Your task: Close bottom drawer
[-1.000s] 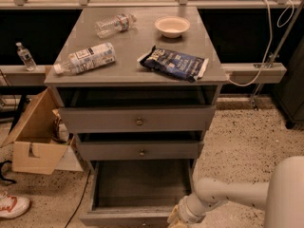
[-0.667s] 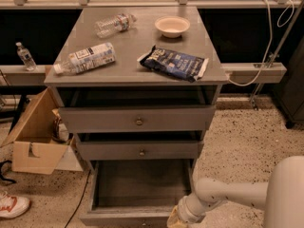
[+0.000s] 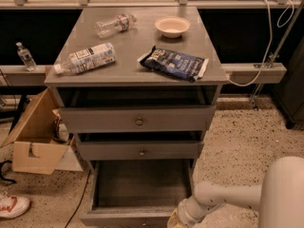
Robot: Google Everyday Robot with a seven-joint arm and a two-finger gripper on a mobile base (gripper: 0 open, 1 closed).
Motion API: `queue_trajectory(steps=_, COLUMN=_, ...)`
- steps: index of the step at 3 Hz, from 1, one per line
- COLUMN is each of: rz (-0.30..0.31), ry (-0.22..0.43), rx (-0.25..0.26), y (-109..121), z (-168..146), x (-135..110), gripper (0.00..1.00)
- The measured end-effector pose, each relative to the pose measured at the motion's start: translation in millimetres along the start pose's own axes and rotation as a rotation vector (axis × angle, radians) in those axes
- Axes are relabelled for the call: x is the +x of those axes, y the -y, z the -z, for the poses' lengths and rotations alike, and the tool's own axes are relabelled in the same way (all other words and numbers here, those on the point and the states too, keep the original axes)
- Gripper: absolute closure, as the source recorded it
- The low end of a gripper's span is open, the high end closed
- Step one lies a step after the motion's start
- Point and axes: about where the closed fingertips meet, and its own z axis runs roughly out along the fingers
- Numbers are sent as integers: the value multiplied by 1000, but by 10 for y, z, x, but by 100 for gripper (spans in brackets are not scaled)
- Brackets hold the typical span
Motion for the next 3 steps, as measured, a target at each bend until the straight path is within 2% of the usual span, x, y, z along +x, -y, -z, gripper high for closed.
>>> queue_trajectory(steps=1, rz=27, ry=-17, rx=24, y=55, z=-150, x=145, gripper=100)
queue_trajectory(steps=3, rz=22, ry=-37, rx=66, y=263, z=-518, x=502, gripper=100)
